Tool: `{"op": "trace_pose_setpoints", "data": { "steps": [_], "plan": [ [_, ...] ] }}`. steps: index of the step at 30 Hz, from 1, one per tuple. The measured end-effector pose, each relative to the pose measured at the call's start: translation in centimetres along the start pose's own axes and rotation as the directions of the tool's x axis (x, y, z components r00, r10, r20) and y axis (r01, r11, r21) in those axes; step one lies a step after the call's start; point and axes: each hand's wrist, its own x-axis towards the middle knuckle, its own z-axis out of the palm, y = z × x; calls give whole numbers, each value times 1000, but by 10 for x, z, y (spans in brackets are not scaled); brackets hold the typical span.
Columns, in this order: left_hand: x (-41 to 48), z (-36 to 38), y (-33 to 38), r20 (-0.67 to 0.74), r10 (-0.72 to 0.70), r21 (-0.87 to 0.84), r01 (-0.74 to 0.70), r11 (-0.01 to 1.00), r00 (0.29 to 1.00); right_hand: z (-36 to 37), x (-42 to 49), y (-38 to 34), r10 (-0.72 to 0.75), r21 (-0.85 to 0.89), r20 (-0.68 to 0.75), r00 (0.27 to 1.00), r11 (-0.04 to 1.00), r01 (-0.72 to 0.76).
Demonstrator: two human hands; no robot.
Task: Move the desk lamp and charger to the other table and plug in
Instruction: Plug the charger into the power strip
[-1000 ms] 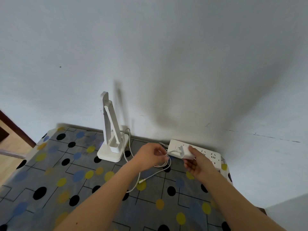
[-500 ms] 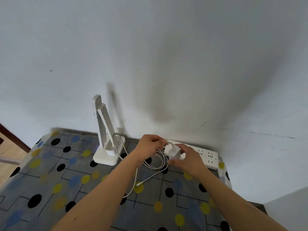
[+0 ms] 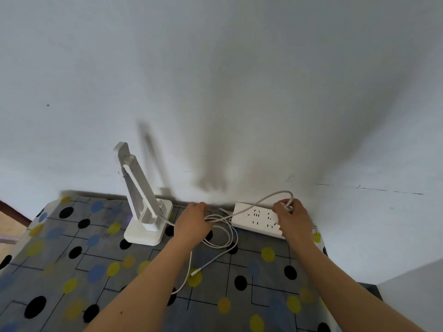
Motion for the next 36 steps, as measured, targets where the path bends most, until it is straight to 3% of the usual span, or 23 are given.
{"op": "trace_pose_setpoints", "data": {
  "steps": [6, 13, 17, 19, 22, 25, 27, 31, 36],
  "plan": [
    [11, 36, -11, 227, -69, 76, 53, 996, 972, -8, 13, 11, 169, 169, 40, 985, 970, -173],
    [19, 53, -5, 146, -52, 166, 27, 986, 988, -21, 31, 26, 152, 178, 63, 986, 971, -161],
    [29, 43, -4, 370, -73, 205, -5, 979, 926, -26, 46, 34, 238, 129, 41, 970, 962, -241],
    [35, 33, 0, 425, -71, 132, 15, 991, 903, -27, 51, 33, 238, 14, 28, 971, 971, -238],
    [46, 19, 9, 252, -8, -153, 47, 987, 968, -26, 55, 29, 201, -132, 9, 980, 971, -198],
    [48, 8, 24, 123, -3, -413, 54, 909, 992, -23, 58, 25, 172, -162, 6, 985, 972, -169],
    [47, 4, 29, 76, 0, -409, 32, 912, 997, -19, 61, 23, 168, -127, 14, 986, 978, -165],
    [46, 7, 31, 16, 7, -216, -3, 976, 1000, -10, 67, 21, 174, -94, 28, 984, 981, -170],
    [45, 9, 34, 11, 66, -240, -61, 969, 998, -3, 72, 22, 184, -72, 19, 983, 981, -182]
  ]
}}
